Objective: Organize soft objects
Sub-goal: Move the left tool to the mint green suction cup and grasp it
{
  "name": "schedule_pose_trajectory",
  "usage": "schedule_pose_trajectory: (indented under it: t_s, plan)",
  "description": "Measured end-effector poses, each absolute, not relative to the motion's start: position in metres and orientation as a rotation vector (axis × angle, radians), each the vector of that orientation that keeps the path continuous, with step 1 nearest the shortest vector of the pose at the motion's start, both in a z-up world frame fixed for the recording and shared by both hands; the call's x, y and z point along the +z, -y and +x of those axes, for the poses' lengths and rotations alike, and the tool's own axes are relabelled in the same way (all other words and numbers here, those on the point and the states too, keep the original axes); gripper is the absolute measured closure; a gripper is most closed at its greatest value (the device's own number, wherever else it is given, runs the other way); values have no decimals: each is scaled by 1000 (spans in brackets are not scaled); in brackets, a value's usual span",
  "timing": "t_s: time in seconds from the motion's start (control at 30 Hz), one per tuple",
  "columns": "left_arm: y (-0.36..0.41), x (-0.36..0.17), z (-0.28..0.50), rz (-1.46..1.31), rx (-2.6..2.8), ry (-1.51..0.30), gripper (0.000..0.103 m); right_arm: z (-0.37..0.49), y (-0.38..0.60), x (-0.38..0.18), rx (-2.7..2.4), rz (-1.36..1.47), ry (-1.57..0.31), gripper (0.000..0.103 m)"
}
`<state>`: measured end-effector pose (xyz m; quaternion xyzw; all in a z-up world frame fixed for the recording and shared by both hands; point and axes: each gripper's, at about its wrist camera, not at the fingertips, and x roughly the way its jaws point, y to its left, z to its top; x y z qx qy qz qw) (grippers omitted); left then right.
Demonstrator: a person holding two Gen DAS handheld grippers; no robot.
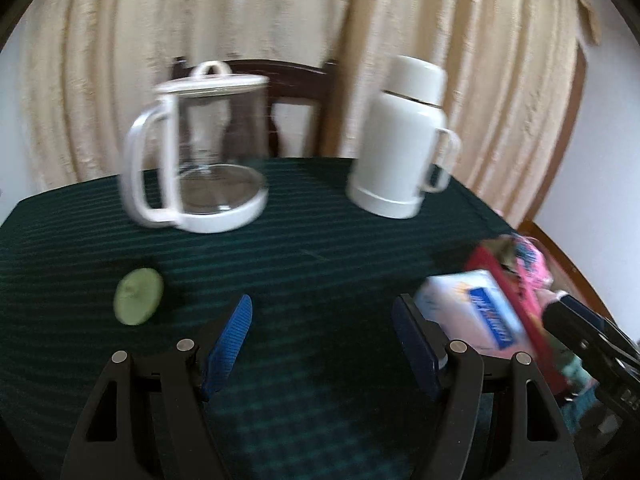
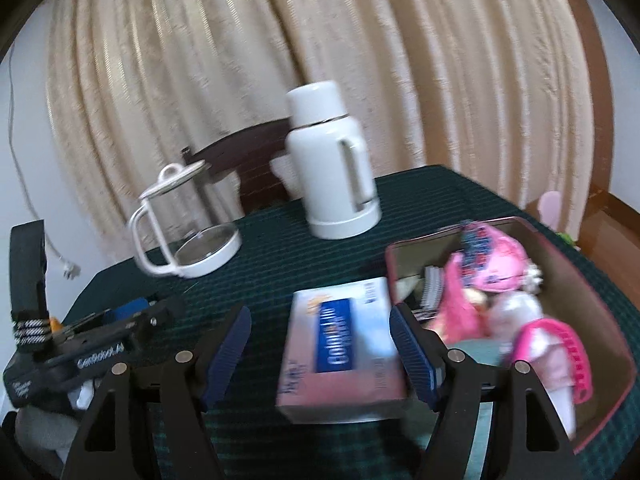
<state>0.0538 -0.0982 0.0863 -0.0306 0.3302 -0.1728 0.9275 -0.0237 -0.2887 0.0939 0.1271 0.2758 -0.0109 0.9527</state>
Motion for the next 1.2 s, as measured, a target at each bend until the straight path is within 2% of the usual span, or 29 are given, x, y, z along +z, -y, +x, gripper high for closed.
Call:
schedule_pose_trajectory:
  t_s: [0.27,0.43,0.73,0.83,0.97,1.0,1.2]
  plan:
    - [36,72,77,-66,-201,-672,30,-3,248,85,43,218,-626,28]
    - [-1,57,93,-74,-118,-685,53,7,227,80,70,187,-657,28]
    - [-39,28,122,-149,-86,-741,73,25,200,69,118,141,-715,28]
    - [-40,20,130,-148,-87,-757,78,29,194,66,132,126,-727,28]
    - [-38,15,137,-146,-97,-757,79,33,186,61,149,108,-747,28]
    - [-38,14,138,-146,-96,-756,84,34,185,60,153,104,-751,28]
    - [-43,12,142,-167,-111,-763,86,36,182,53,153,103,-773,28]
